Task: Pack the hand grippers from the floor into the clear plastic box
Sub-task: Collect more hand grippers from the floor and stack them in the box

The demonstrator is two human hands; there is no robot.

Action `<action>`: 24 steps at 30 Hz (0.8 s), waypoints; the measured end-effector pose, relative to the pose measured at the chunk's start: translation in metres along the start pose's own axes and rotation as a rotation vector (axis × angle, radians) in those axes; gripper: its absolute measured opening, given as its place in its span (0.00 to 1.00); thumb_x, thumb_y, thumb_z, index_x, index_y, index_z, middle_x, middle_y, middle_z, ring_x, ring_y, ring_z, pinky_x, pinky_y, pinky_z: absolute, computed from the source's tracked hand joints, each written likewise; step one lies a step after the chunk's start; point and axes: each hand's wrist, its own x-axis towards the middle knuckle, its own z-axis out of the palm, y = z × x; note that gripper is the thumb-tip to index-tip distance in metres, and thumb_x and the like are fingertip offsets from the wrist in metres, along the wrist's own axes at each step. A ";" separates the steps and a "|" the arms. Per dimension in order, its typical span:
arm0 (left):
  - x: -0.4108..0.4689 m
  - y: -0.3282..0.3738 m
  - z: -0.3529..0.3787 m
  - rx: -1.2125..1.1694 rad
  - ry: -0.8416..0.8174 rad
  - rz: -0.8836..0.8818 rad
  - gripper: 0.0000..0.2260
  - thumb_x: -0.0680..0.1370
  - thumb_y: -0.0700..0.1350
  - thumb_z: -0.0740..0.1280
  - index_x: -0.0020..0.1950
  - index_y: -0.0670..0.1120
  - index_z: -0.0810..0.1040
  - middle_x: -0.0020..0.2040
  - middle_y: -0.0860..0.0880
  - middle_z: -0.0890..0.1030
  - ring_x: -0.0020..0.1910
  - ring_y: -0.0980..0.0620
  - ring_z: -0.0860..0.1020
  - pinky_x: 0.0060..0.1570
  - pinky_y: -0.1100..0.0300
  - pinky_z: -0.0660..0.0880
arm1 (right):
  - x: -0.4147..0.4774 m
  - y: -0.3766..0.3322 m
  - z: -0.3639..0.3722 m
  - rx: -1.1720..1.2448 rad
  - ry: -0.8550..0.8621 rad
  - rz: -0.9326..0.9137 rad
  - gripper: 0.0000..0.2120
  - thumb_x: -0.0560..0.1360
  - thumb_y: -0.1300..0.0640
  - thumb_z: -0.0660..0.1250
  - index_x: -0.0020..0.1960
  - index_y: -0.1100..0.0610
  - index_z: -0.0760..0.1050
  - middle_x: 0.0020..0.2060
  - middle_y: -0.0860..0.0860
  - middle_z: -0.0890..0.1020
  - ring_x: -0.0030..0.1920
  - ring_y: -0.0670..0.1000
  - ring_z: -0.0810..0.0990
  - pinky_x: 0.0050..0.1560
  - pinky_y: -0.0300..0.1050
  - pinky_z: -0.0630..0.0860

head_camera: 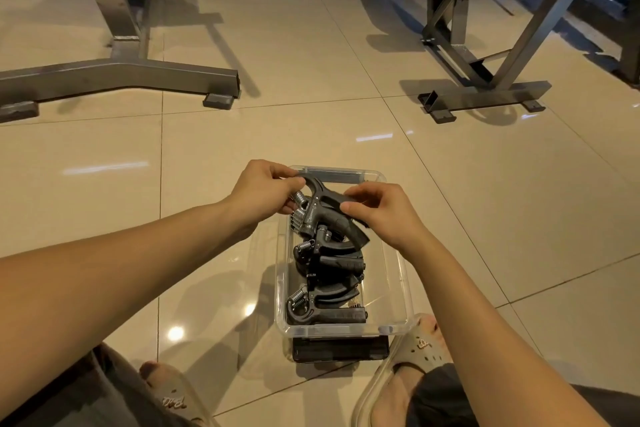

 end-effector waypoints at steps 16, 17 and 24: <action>0.037 -0.023 0.003 0.340 0.013 0.089 0.15 0.80 0.47 0.70 0.66 0.44 0.77 0.50 0.44 0.84 0.47 0.47 0.83 0.50 0.50 0.80 | 0.040 0.016 0.001 -0.637 0.025 -0.237 0.31 0.68 0.45 0.76 0.68 0.50 0.74 0.57 0.46 0.78 0.58 0.51 0.76 0.57 0.49 0.75; 0.037 -0.031 0.000 0.612 -0.033 0.166 0.21 0.79 0.51 0.70 0.71 0.46 0.74 0.57 0.46 0.83 0.55 0.47 0.81 0.57 0.49 0.78 | 0.046 0.023 0.002 -0.656 0.030 -0.207 0.30 0.68 0.47 0.77 0.68 0.50 0.74 0.57 0.46 0.78 0.58 0.51 0.76 0.56 0.49 0.75; 0.041 -0.069 -0.010 1.298 -0.407 0.354 0.56 0.68 0.67 0.74 0.83 0.45 0.47 0.84 0.45 0.47 0.82 0.46 0.48 0.79 0.50 0.49 | 0.074 0.071 0.031 -0.790 0.017 -0.073 0.27 0.69 0.49 0.78 0.65 0.54 0.76 0.57 0.51 0.78 0.58 0.55 0.77 0.55 0.50 0.76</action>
